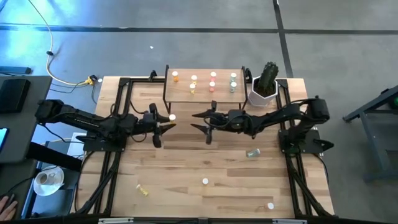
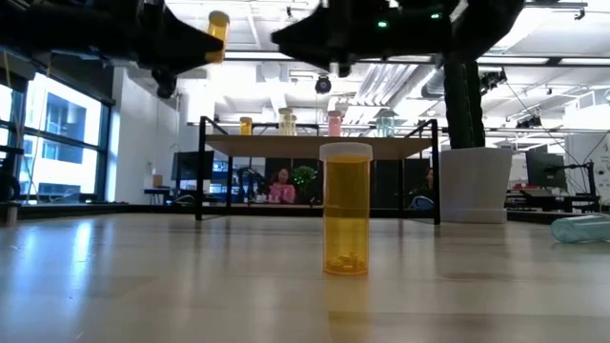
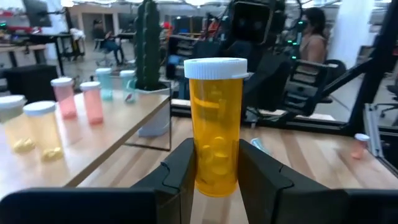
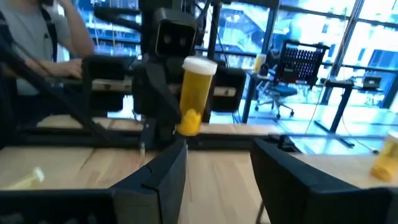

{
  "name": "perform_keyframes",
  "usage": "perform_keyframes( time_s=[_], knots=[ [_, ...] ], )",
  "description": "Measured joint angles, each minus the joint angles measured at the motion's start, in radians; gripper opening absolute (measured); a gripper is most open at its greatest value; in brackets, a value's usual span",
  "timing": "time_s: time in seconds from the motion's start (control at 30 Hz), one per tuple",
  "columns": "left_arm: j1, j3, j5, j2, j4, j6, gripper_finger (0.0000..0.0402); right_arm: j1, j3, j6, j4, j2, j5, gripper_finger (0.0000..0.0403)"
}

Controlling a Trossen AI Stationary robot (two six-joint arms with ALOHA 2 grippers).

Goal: Pick and place medicine bottles onto shelf by color
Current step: Put the left orange pill bottle on the shelf aligned with the other orange pill bottle

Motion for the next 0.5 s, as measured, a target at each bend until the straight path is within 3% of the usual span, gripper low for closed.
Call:
perform_keyframes(
  time_s=[0.2,0.5],
  knots=[
    [0.000,0.000,0.029,0.002,0.008,0.070,0.0090,0.000,0.128,-0.014,0.000,0.115,-0.081,0.0170],
    [0.003,0.000,0.022,0.003,-0.001,0.114,0.0090,-0.010,0.296,-0.036,-0.110,0.214,-0.089,0.0170]
  ],
)
